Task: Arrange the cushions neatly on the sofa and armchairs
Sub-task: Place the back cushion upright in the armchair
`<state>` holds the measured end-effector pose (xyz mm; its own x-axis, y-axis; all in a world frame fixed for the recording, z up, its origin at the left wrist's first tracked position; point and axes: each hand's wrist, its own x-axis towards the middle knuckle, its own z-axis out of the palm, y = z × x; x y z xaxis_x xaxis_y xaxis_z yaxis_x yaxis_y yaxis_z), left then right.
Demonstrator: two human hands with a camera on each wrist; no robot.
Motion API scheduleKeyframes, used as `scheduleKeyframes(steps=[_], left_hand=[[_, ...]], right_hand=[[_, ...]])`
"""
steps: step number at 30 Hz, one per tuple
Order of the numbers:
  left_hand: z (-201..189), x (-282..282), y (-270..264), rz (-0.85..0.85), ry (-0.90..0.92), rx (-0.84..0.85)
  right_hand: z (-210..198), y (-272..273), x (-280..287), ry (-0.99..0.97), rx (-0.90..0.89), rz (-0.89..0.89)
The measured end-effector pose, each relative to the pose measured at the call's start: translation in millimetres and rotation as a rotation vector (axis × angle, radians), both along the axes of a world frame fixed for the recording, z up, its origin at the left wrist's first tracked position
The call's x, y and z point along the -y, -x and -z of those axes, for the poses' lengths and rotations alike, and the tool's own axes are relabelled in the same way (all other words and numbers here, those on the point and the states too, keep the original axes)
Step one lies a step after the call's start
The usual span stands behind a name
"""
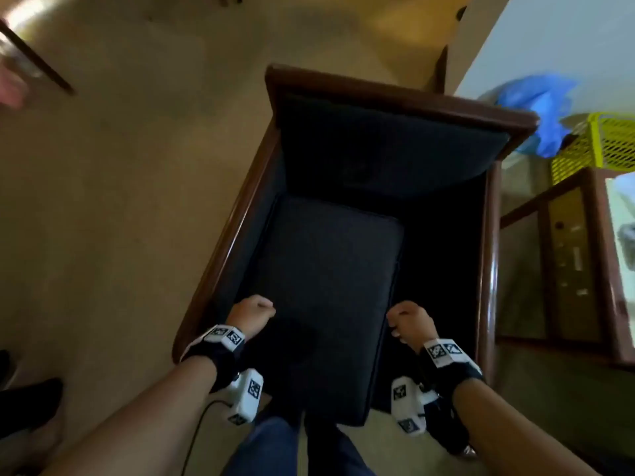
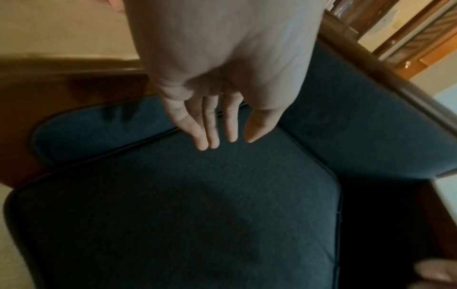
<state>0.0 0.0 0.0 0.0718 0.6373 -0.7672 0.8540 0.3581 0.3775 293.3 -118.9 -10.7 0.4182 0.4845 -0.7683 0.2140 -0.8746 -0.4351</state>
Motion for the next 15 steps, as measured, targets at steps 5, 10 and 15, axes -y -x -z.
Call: scheduleKeyframes(steps=[5,10,15], left_hand=[[52.5,-24.5,2.8,0.053,-0.003,-0.107],[103.8,-47.9,16.1,-0.081,0.02,-0.144],[135.9,-45.9,7.2,-0.119,-0.013,-0.172]], right_hand=[[51.4,-7.2,-28.1,0.039,0.073,0.084],[102.4,-13.9,-28.7,0.107,0.064,0.282],[144.1,-2.1,-19.9,0.051,-0.069,0.42]])
